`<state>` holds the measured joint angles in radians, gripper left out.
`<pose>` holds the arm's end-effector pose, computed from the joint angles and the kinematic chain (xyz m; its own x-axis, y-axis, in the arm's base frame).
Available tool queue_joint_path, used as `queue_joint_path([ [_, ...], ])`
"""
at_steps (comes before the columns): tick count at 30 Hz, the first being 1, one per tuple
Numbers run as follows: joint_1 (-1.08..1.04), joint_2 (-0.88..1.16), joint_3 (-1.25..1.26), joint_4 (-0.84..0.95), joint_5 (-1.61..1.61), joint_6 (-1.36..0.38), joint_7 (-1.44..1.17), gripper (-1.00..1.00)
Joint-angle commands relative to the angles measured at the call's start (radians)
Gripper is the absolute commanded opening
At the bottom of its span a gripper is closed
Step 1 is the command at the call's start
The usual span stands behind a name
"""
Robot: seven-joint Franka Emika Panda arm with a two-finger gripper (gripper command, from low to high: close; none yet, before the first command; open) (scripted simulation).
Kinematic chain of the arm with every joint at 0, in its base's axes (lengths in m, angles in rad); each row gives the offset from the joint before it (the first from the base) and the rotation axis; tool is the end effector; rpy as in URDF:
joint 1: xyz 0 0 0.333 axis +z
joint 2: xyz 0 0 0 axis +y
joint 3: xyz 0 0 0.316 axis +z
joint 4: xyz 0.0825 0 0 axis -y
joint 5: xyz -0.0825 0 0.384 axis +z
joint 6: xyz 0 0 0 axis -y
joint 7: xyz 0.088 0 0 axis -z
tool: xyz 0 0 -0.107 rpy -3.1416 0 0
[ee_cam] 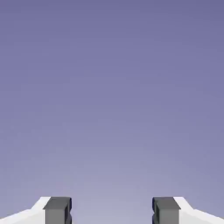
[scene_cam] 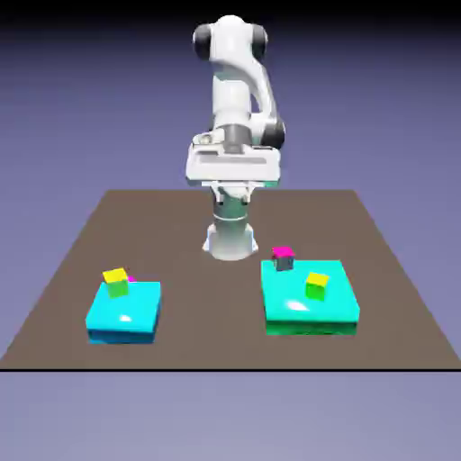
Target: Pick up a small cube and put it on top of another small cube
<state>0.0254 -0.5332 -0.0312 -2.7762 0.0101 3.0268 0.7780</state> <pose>0.4001 -0.0033 0.4587 0.4991 -0.7175 0.4859 -0.5027 -0.6965 -0.5121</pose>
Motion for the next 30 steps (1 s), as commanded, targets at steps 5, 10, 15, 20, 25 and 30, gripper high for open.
queue_joint_path([
  [5, -0.078, 0.148, -0.059, 0.072, 0.093, -0.046, 0.217, 0.00],
  [10, -0.156, 0.296, -0.117, 0.144, 0.185, -0.092, 0.435, 0.00],
  [15, -0.234, 0.444, -0.176, 0.217, 0.278, -0.138, 0.652, 0.00],
  [20, -0.312, 0.592, -0.235, 0.289, 0.370, -0.184, 0.870, 0.00],
  [25, -0.390, 0.739, -0.294, 0.361, 0.463, -0.230, 1.087, 0.00],
  [30, -0.522, 0.806, -0.271, 0.347, 0.543, -0.254, 1.236, 0.00],
])
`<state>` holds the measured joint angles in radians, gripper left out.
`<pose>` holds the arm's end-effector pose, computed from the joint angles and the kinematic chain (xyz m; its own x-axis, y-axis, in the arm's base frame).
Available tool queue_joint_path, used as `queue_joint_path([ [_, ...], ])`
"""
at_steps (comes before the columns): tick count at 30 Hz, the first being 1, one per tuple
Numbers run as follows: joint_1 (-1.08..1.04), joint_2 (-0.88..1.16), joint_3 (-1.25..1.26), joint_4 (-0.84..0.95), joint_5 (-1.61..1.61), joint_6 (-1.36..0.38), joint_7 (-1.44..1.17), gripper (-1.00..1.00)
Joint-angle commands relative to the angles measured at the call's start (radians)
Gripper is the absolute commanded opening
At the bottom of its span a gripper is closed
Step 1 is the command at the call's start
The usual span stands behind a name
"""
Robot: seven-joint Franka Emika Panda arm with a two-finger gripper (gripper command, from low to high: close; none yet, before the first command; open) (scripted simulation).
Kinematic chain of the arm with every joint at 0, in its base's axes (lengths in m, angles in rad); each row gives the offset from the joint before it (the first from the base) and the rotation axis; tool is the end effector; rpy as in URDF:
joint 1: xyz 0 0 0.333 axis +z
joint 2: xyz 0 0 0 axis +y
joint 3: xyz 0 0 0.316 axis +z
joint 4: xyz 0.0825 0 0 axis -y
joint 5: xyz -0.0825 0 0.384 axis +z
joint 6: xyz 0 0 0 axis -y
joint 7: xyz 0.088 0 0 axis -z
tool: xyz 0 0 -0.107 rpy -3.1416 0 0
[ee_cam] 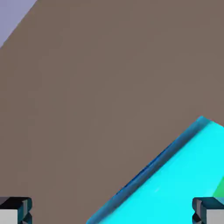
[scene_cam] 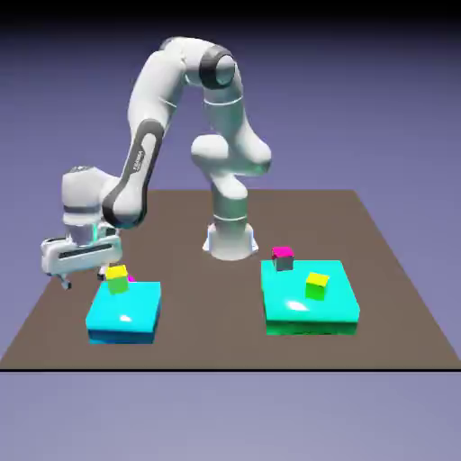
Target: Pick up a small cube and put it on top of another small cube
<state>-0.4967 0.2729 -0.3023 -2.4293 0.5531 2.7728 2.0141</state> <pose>0.3245 -0.3734 0.2074 -0.9717 0.1634 -0.1707 0.1634 0.9865 0.0136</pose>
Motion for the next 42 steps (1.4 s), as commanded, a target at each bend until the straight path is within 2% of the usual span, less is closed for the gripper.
queue_joint_path([
  [1, -0.036, -0.018, 0.030, -0.031, 0.007, 0.004, -0.003, 0.00],
  [11, -0.355, -0.178, 0.297, -0.303, 0.065, 0.039, -0.027, 0.00],
  [19, -0.488, 0.083, 0.497, -0.211, 0.326, 0.215, -0.257, 0.00],
  [20, -0.488, 0.083, 0.497, -0.211, 0.326, 0.215, -0.257, -1.00],
  [28, -0.359, -0.170, 0.303, -0.300, 0.073, 0.044, -0.034, -1.00],
  [30, -0.355, -0.178, 0.297, -0.303, 0.065, 0.039, -0.027, -1.00],
  [34, -0.259, -0.179, 0.244, -0.295, 0.010, -0.084, -0.180, -1.00],
  [37, -0.287, -0.224, 0.246, -0.295, 0.067, -0.159, -0.310, -1.00],
  [42, -0.128, -0.381, 0.369, -0.311, 0.078, -0.275, -0.425, -1.00],
])
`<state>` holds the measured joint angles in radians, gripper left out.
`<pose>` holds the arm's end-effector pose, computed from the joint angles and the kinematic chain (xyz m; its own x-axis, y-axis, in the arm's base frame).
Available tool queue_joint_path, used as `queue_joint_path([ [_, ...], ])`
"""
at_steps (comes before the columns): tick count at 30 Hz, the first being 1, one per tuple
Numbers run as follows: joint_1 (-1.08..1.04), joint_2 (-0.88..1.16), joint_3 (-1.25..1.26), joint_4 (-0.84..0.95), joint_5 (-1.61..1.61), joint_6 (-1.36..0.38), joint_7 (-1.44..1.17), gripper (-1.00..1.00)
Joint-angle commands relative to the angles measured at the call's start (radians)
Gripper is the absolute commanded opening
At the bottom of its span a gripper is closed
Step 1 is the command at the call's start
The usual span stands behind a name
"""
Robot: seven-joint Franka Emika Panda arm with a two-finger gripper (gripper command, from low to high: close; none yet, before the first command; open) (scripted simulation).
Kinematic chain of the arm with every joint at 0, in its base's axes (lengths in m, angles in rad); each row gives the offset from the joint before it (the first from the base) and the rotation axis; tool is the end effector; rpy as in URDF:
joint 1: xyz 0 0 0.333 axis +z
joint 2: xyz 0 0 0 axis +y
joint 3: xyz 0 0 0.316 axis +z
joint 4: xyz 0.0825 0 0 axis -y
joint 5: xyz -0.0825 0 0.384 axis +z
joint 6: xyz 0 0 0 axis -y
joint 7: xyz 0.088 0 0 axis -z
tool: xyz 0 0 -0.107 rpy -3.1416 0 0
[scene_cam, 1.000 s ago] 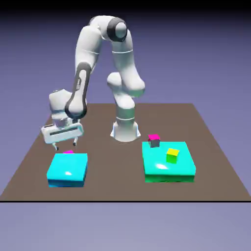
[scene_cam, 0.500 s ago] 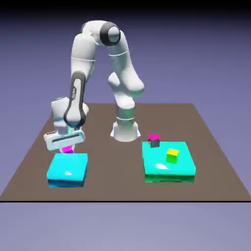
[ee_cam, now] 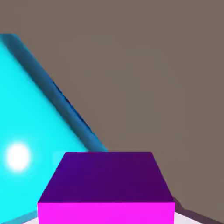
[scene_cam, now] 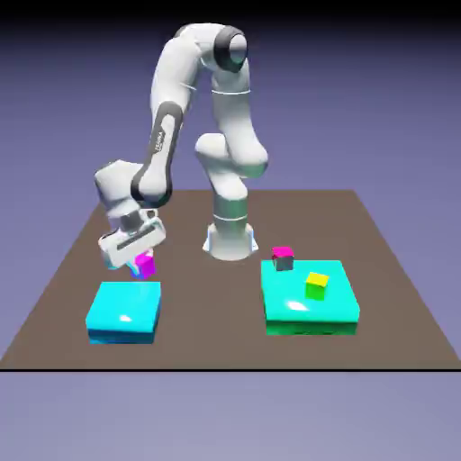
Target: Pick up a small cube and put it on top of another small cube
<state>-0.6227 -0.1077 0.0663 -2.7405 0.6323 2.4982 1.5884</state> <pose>0.3194 -0.2039 0.2424 -0.8738 -0.3986 -0.2783 -0.4606 0.8621 0.2113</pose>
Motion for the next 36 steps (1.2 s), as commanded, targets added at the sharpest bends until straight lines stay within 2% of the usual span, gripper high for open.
queue_joint_path([
  [1, 0.035, -0.033, 0.027, -0.004, -0.001, -0.024, -0.020, -1.00],
  [18, 0.651, -0.573, 0.382, -0.163, -0.097, -0.364, -0.073, -1.00],
  [20, 0.666, -0.611, 0.369, -0.198, -0.104, -0.398, -0.050, -1.00],
  [21, 0.666, -0.611, 0.369, -0.198, -0.104, -0.398, -0.050, -1.00],
  [28, 0.705, -0.394, 0.440, -0.272, 0.002, -0.109, -0.087, -1.00],
  [29, 0.705, -0.394, 0.440, -0.272, 0.002, -0.109, -0.087, 1.00],
  [30, 0.705, -0.394, 0.440, -0.272, 0.002, -0.109, -0.087, 1.00],
  [36, 0.669, -0.590, 0.376, -0.205, -0.094, -0.370, -0.054, 1.00],
])
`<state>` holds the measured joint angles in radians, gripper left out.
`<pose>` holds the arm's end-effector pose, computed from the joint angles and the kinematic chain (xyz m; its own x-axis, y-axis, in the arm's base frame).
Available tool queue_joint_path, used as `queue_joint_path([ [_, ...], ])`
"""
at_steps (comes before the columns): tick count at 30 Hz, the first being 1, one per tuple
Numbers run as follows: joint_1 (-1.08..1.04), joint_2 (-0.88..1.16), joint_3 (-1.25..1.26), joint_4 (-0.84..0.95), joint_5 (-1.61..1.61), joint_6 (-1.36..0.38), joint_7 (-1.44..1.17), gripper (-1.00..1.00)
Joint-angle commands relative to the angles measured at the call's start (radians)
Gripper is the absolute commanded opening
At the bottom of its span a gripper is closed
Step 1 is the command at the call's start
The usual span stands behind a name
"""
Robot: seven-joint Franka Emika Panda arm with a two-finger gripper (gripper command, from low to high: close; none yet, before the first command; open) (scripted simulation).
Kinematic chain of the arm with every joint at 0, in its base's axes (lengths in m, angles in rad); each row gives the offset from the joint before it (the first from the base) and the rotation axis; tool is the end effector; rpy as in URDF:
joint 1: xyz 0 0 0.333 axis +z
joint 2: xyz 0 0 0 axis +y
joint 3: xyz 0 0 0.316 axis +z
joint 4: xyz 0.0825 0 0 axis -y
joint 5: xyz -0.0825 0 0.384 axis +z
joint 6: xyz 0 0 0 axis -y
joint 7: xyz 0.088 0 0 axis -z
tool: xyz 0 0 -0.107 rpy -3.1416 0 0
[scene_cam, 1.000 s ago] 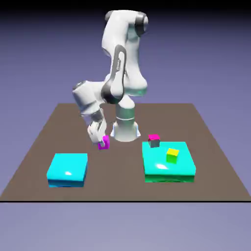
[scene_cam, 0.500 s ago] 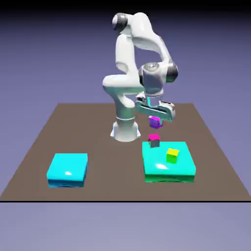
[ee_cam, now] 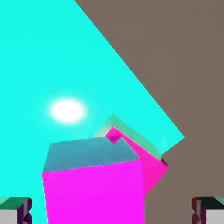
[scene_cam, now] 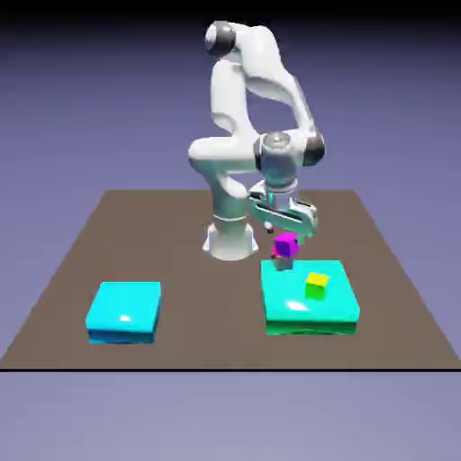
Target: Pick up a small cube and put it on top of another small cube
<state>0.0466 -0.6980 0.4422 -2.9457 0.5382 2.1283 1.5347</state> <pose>0.2598 0.1296 0.3198 0.0793 -0.9873 -0.1373 -0.9859 -0.0980 0.1357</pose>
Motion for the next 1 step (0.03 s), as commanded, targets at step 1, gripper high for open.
queue_joint_path([
  [1, -0.004, -0.021, -0.007, 0.007, -0.010, -0.028, 0.004, 1.00],
])
